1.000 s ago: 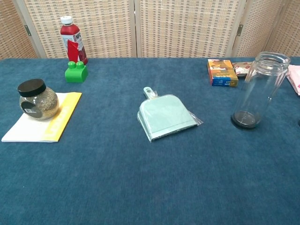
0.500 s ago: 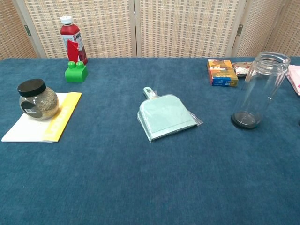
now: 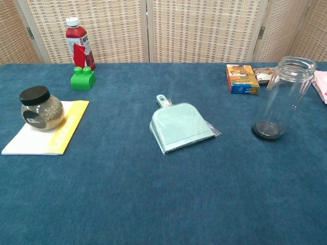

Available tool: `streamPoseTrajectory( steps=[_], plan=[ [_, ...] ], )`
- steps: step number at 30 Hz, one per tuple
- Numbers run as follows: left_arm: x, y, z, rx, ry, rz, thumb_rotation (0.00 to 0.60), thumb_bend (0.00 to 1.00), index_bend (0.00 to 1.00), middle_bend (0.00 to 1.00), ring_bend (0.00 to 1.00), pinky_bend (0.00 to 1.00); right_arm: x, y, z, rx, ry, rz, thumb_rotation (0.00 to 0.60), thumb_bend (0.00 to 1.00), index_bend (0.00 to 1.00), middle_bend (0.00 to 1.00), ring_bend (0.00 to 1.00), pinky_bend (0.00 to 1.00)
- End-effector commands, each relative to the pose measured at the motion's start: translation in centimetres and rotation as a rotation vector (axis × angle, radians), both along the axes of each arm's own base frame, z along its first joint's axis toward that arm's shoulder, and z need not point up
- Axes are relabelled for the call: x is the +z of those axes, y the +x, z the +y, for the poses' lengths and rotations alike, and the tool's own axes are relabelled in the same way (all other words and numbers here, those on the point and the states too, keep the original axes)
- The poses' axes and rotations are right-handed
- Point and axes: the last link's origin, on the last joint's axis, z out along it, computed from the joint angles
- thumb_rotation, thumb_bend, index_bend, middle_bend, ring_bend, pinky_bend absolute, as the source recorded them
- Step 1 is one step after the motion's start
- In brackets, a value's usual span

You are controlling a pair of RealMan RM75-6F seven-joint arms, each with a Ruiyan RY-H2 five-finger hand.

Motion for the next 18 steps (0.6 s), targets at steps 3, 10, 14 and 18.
streamPoseTrajectory(
  steps=[3, 10, 14, 18],
  plan=[
    [0.1, 0.1, -0.1, -0.01, 0.004, -0.003, 0.6, 0.49, 0.0, 0.0, 0.0, 0.02, 0.0, 0.2, -0.1, 0.004, -0.001, 0.001, 0.6, 0.34, 0.64, 0.0, 0.0, 0.0],
    [0.0, 0.1, 0.0, -0.012, 0.006, -0.002, 0.6, 0.49, 0.0, 0.0, 0.0, 0.02, 0.9, 0.8, -0.2, 0.022, -0.025, -0.001, 0.6, 0.34, 0.65, 0.0, 0.0, 0.0],
    [0.0, 0.2, -0.1, -0.016, 0.009, -0.002, 0.6, 0.49, 0.0, 0.0, 0.0, 0.02, 1.2, 0.7, 0.1, 0.014, -0.027, 0.0, 0.6, 0.34, 0.66, 0.01, 0.0, 0.0],
    [0.0, 0.2, -0.1, -0.016, 0.009, 0.003, 0.6, 0.49, 0.0, 0.0, 0.0, 0.02, 1.4, 0.7, 0.2, 0.011, -0.037, -0.006, 0.6, 0.34, 0.66, 0.01, 0.0, 0.0]
  ],
)
